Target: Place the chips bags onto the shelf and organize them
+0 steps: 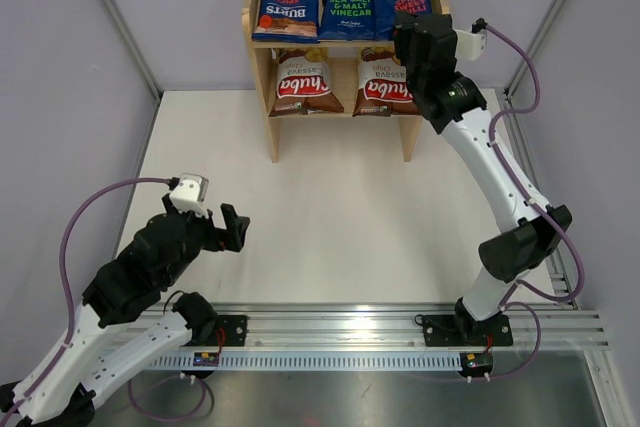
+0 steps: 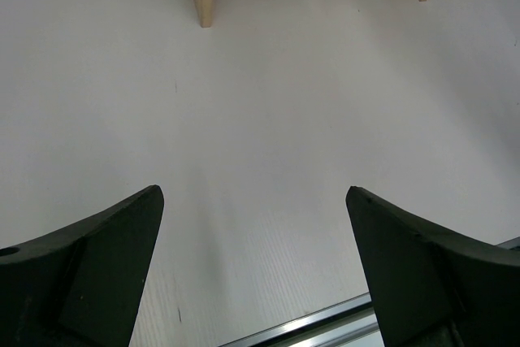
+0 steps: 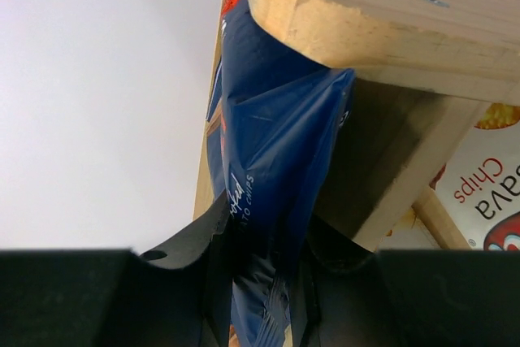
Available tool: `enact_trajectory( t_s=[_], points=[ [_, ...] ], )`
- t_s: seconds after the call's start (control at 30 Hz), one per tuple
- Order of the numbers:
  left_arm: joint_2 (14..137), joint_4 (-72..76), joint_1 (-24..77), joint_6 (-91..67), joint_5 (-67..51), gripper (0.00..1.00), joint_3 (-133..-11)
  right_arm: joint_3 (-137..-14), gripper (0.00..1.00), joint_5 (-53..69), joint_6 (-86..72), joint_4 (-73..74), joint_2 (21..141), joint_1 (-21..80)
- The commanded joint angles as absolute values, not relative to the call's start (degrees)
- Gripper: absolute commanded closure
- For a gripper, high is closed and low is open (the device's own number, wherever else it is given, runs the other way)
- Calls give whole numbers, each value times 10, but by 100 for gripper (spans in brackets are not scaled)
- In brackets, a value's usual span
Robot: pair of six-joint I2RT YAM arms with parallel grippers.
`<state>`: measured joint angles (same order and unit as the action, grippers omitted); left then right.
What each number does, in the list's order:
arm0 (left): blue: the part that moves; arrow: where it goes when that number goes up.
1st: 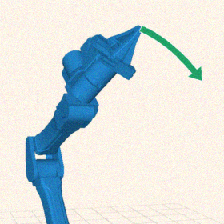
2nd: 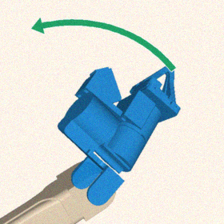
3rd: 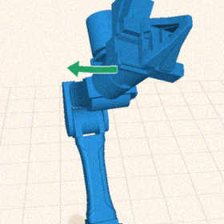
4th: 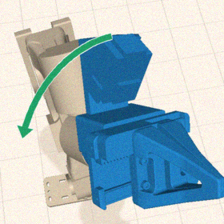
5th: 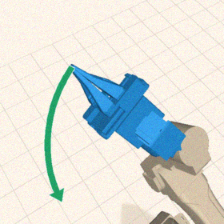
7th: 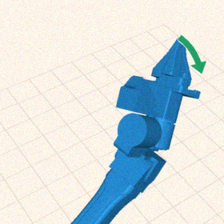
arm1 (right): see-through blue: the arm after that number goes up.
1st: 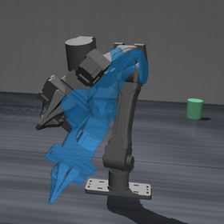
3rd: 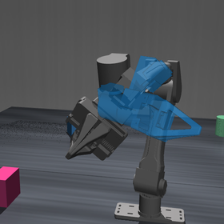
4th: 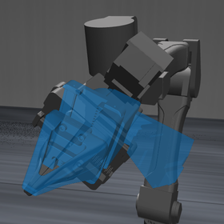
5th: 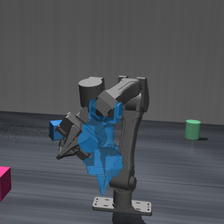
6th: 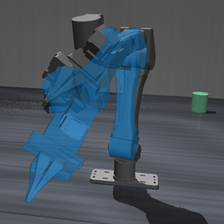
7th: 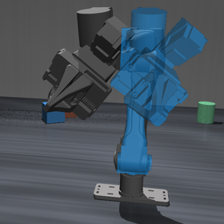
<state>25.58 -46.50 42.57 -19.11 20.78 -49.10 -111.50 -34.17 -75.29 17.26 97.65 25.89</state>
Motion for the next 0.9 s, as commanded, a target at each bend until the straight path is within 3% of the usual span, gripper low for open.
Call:
enact_trajectory(
  t_s=[0.0, 0.4, 0.67, 0.87],
  points=[
    [251, -433, 427, -192, 198, 1, -488, -1160, 77, -412, -747, 169, 987, 259],
    [244, -433, 428, -192, 197, 1, -487, -1232, 75, -449, -731, 202, 1044, 267],
    [239, -433, 428, -192, 197, 1, -487, -1194, 45, -437, -737, 206, 1013, 267],
    [236, -433, 428, -192, 201, 1, -487, -1194, 40, -435, -729, 236, 995, 267]
  ],
)
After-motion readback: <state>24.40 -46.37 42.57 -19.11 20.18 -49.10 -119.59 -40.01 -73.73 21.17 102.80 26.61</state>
